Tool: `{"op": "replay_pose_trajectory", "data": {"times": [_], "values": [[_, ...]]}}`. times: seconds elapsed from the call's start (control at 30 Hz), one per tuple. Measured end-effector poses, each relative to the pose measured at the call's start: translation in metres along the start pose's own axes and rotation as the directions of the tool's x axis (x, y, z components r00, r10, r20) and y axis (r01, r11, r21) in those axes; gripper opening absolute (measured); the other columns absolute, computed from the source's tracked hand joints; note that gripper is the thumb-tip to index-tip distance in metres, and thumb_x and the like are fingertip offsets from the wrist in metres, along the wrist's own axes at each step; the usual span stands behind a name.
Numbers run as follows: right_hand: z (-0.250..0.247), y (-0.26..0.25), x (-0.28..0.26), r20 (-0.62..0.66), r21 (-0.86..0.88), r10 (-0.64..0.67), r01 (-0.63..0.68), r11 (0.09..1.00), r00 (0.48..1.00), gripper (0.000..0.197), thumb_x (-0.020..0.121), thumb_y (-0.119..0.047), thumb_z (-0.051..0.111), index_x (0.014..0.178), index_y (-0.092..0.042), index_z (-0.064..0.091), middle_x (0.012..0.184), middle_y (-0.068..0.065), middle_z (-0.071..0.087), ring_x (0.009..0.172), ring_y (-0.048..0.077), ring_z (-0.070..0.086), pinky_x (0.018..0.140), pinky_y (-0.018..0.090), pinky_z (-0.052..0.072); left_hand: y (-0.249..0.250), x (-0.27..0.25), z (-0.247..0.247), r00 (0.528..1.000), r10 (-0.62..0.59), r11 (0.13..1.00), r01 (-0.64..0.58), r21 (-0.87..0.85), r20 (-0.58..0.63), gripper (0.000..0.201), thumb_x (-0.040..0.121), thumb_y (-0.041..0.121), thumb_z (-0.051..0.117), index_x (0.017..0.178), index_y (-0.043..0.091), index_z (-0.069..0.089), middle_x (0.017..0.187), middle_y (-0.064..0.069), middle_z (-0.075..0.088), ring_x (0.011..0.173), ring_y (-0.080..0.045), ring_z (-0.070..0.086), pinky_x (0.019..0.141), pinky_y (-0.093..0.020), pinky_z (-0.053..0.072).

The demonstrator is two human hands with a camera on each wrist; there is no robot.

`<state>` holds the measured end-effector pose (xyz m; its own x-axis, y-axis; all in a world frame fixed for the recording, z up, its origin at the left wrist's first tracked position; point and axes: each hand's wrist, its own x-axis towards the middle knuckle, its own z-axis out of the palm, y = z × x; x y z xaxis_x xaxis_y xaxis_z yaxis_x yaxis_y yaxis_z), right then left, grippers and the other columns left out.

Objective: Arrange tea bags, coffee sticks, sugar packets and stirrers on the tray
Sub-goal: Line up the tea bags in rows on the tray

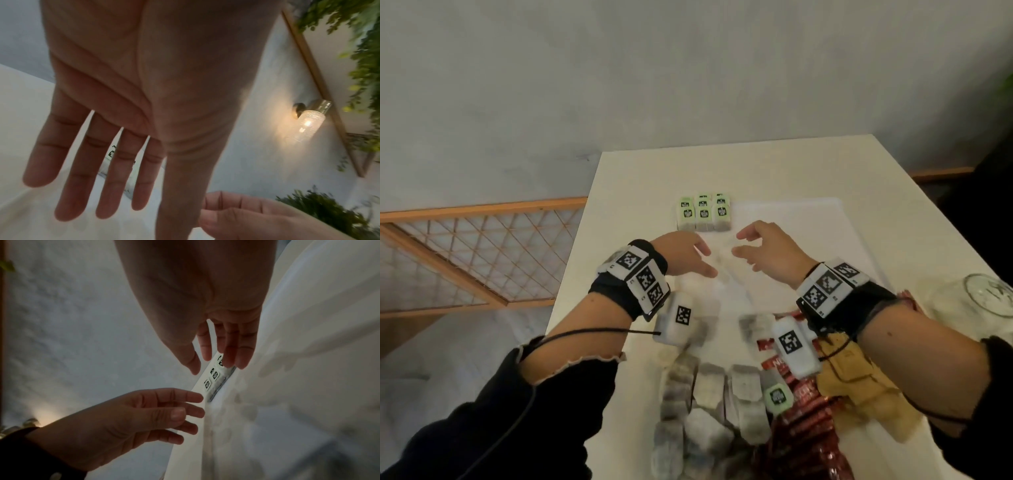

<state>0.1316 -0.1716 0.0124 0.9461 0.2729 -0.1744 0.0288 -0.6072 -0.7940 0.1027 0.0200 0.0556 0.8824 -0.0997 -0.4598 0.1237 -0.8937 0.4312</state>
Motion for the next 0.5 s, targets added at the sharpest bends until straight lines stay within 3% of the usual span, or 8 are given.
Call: {"op": "replay_pose_trajectory", "data": {"times": [0.1,0.2,0.33,0.5], "values": [[0.0,0.001,-0.04,0.105,0.032,-0.014,0.011,0.999,0.994,0.024,0.087,-0.028,0.068,0.107,-0.017,0.061,0.112,0.0,0.056,0.079,0.018,0.062,0.074,0.034,0.054,0.002,-0.029,0.014,0.998,0.031,0.999,-0.032,0.025,0.06,0.054,0.082,0.044,0.074,0.128,0.022,0.056,0.122,0.005,0.061,0.111,-0.014,0.056,0.089,-0.027,0.041],[0.005,0.009,-0.079,0.19,0.031,-0.039,0.033,0.999,0.981,0.015,0.088,-0.023,0.068,0.102,-0.018,0.066,0.104,0.001,0.064,0.073,0.012,0.061,0.066,0.024,0.05,-0.005,-0.055,0.034,0.995,0.049,0.997,-0.054,0.058,0.092,0.052,0.084,0.041,0.073,0.128,0.021,0.056,0.123,0.004,0.062,0.111,-0.015,0.056,0.093,-0.028,0.042],[0.009,0.017,-0.111,0.288,-0.012,-0.064,0.07,0.997,0.955,0.007,0.084,-0.027,0.073,0.091,-0.026,0.071,0.091,-0.006,0.068,0.067,0.004,0.061,0.065,0.02,0.044,-0.011,-0.079,0.059,0.991,0.09,0.99,-0.101,0.102,0.101,0.04,0.088,0.031,0.07,0.125,0.021,0.059,0.121,0.004,0.062,0.106,-0.013,0.058,0.09,-0.026,0.043],[0.016,0.019,-0.138,0.322,-0.043,-0.119,0.139,0.989,0.939,0.009,0.084,-0.026,0.073,0.094,-0.026,0.072,0.092,-0.005,0.068,0.06,-0.009,0.054,0.06,0.007,0.04,-0.024,-0.094,0.078,0.996,0.052,0.966,-0.068,0.249,0.07,0.04,0.09,0.028,0.067,0.127,0.02,0.055,0.127,0.0,0.058,0.108,-0.017,0.055,0.088,-0.025,0.042]]}}
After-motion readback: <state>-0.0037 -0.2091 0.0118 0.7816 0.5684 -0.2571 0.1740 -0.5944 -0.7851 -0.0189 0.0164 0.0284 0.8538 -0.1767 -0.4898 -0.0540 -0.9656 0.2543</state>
